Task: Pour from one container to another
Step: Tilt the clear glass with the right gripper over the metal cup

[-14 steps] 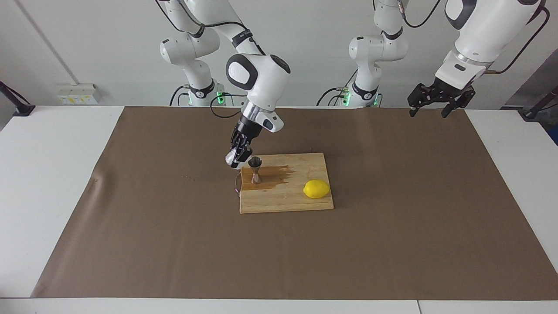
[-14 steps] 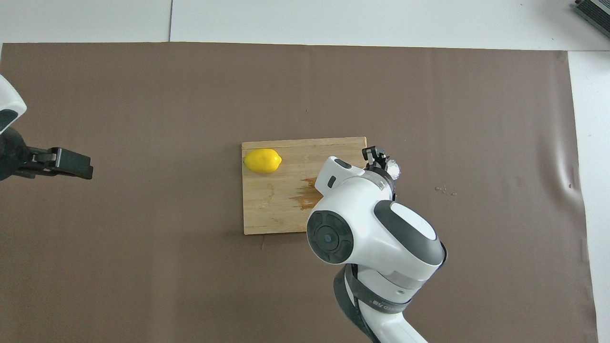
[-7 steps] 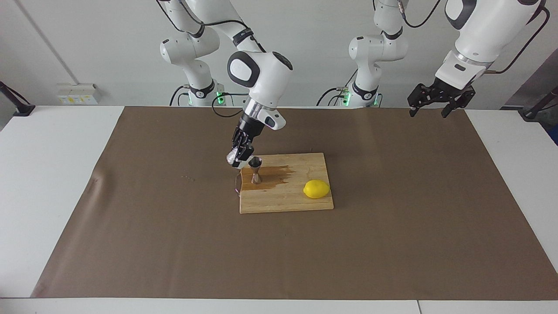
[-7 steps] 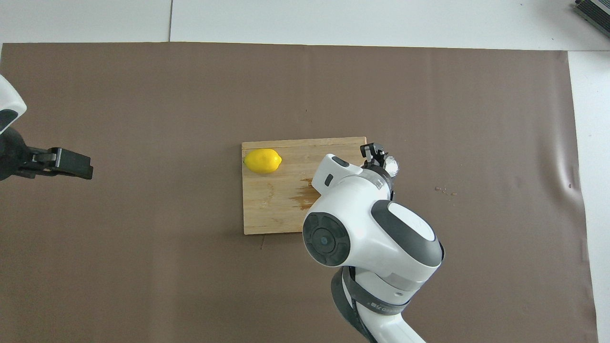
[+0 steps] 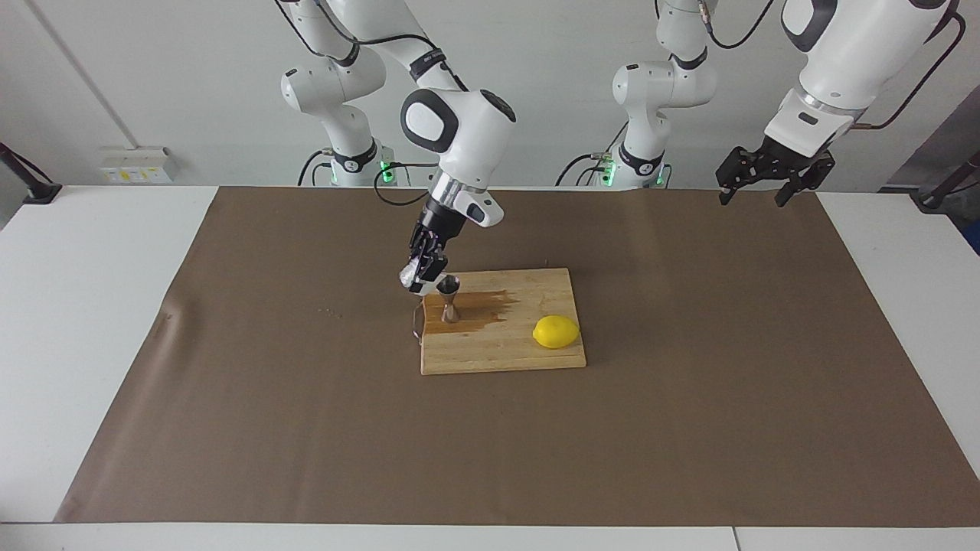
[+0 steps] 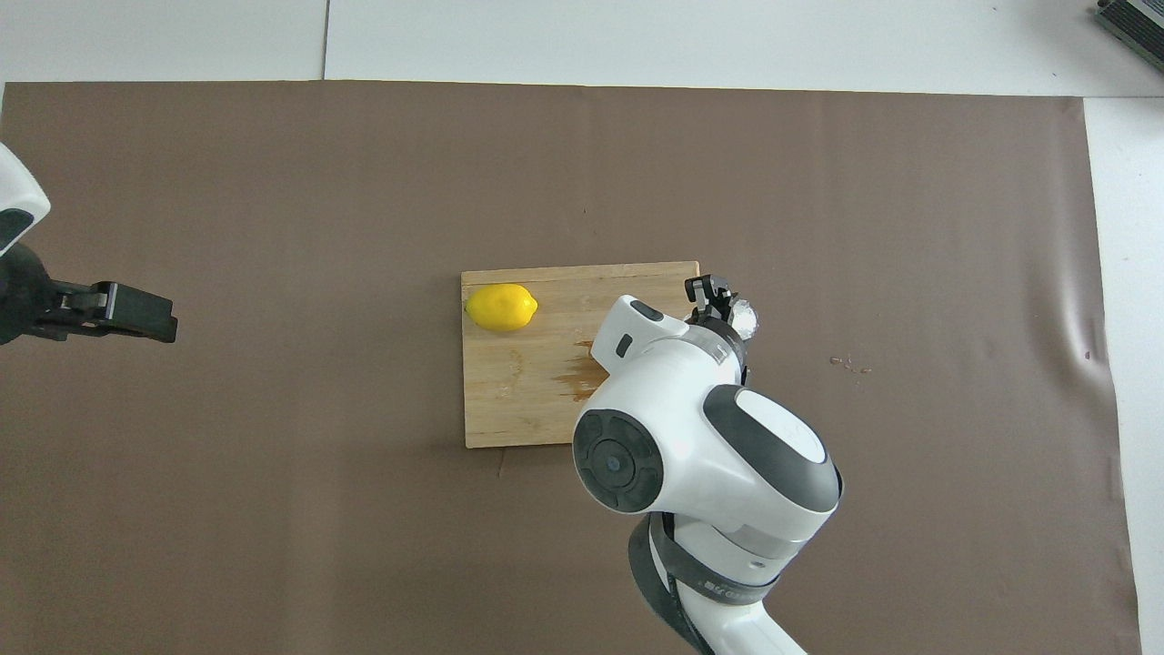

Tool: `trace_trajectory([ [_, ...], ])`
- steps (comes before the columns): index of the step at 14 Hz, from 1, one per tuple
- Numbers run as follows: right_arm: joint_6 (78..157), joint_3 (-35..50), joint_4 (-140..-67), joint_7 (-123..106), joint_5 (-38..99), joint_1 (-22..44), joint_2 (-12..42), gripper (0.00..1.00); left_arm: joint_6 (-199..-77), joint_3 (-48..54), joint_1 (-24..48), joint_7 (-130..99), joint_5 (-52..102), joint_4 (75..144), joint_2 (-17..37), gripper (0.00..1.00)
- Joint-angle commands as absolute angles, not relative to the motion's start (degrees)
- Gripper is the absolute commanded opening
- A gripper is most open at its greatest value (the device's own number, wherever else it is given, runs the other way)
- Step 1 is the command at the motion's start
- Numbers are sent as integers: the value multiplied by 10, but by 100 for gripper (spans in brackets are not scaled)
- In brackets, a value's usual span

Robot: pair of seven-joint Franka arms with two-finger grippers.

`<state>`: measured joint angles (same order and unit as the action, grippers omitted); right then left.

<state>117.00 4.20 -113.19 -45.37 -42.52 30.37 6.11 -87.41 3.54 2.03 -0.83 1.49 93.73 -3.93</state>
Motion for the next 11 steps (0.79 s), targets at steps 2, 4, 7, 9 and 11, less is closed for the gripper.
trace_trajectory([
  [2,1158,45,-1125,-436,-406,298,54,0,-867,33,21,-6,20,940,-46,100],
  [4,1162,45,-1121,-436,-396,295,54,0,-867,33,21,-6,20,940,-46,100],
  [7,1167,44,-1116,-442,-354,287,54,0,-867,33,21,-6,20,940,-46,100],
  [9,1167,44,-1112,-445,-338,283,54,0,-867,33,21,-6,20,940,-46,100],
  [11,1167,44,-1107,-453,-308,272,54,0,-867,33,21,-6,20,940,-46,100],
])
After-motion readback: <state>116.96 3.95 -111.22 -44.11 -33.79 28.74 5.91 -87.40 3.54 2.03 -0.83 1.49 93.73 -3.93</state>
